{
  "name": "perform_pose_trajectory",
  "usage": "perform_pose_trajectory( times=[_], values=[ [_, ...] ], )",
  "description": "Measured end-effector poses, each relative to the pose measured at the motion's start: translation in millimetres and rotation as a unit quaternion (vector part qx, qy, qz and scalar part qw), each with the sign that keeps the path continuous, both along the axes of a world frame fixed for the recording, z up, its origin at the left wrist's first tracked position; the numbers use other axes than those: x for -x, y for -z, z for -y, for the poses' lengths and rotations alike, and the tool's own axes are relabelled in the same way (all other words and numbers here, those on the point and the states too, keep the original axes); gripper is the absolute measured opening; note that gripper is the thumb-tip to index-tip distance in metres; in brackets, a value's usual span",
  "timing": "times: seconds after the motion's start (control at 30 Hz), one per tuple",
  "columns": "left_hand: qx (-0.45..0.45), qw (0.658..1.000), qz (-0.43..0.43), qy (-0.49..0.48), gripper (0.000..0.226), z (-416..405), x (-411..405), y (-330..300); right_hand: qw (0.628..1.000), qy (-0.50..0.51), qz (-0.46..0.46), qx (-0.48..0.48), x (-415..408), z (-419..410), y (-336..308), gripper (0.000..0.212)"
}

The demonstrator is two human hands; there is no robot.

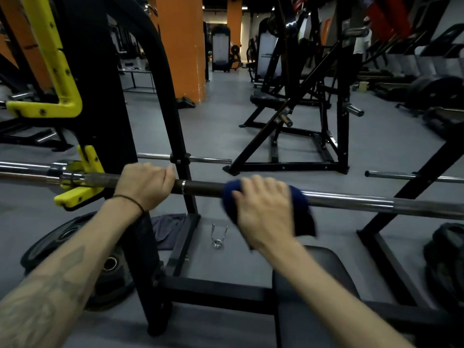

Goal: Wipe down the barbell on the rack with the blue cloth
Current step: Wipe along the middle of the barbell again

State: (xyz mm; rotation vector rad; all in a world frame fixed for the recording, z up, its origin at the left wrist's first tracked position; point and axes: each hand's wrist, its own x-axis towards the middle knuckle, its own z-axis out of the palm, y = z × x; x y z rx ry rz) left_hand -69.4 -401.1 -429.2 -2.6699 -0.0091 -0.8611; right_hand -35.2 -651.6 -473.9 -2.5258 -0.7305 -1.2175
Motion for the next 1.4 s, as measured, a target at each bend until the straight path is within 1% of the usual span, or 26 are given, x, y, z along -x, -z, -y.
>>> perform_pose_trajectory(
  times=[0.07,0.13,0.17,0.2,0.23,0.27,0.33,0.37,0.4,0.47,0.57,0.67,0.73,0.8,0.9,1.03,1.13,1.17,1.23,1.3,1.4],
  values=[
    [-0.017,0.995,-0.092,-0.042,0.048,2.8,-8.1,-11.6,1.0,-0.023,-0.009,0.011,10.2,-65.1,-2.7,0.031],
    [0.026,0.988,-0.135,-0.07,0.033,2.3,-7.1,-16.3,0.999,-0.04,-0.004,0.017,15.5,-100.1,-4.5,0.031],
    [0.012,0.985,-0.158,-0.075,0.024,3.3,-1.5,-19.9,0.999,-0.046,0.002,0.018,15.7,-102.3,-5.1,0.03],
    [0.002,0.987,-0.144,-0.065,0.02,2.6,4.4,-15.1,0.998,-0.055,0.011,0.026,13.7,-97.4,-3.6,0.029],
    [0.013,0.992,-0.115,-0.048,0.023,-3.3,6.6,-2.6,0.997,-0.066,0.019,0.036,10.5,-87.8,-1.2,0.028],
    [0.044,0.997,-0.054,-0.015,0.021,-7.9,8.7,7.8,0.996,-0.072,0.021,0.04,6.9,-74.0,0.3,0.027],
    [0.13,0.99,0.042,0.039,0.039,-6.8,12.5,21.6,0.997,-0.067,0.013,0.042,0.6,-41.4,1.1,0.028],
    [0.159,0.983,0.068,0.055,0.042,-3.4,16.1,25.4,0.997,-0.059,0.007,0.042,-1.1,-22.3,1.8,0.03],
    [0.177,0.979,0.082,0.061,0.043,0.5,20.7,30.4,0.998,-0.054,-0.002,0.042,-2.0,-1.0,3.9,0.033],
    [0.209,0.973,0.077,0.06,0.043,4.6,30.5,43.5,0.998,-0.037,-0.013,0.041,-6.0,49.8,6.7,0.039],
    [0.229,0.969,0.069,0.06,0.05,7.6,43.7,58.9,0.999,0.021,-0.013,0.035,-11.8,127.7,4.7,0.045],
    [0.246,0.965,0.066,0.068,0.055,10.9,49.9,64.5,0.997,0.059,-0.012,0.038,-10.8,161.3,3.9,0.047],
    [0.252,0.963,0.069,0.062,0.056,13.7,49.4,63.7,0.997,0.078,-0.011,0.023,-11.1,149.4,3.5,0.046],
    [0.261,0.961,0.071,0.058,0.057,16.6,48.7,62.2,0.996,0.082,-0.027,0.007,-8.9,116.6,0.6,0.042],
    [0.271,0.958,0.072,0.059,0.058,17.6,49.3,60.7,0.997,0.052,-0.047,0.019,-3.2,46.3,-7.7,0.038],
    [0.27,0.959,0.067,0.051,0.06,16.6,48.5,61.2,0.997,0.0,-0.068,0.024,16.3,-76.7,-18.7,0.039],
    [0.324,0.942,0.063,0.054,0.06,11.9,50.9,57.5,0.992,-0.031,-0.098,0.076,26.6,-131.8,-21.4,0.039],
    [0.326,0.942,0.061,0.055,0.06,8.3,52.7,55.1,0.991,-0.043,-0.092,0.084,24.7,-135.3,-20.8,0.039],
    [0.294,0.952,0.049,0.065,0.06,2.1,57.6,52.2,0.99,-0.074,-0.064,0.101,15.5,-122.0,-18.2,0.037],
    [0.267,0.96,0.045,0.071,0.06,-2.6,61.2,50.0,0.99,-0.08,-0.02,0.113,4.6,-90.5,-11.8,0.035],
    [0.264,0.961,0.056,0.064,0.056,-5.8,62.1,48.4,0.99,-0.054,0.014,0.133,-7.9,-20.4,-5.2,0.041]
  ],
)
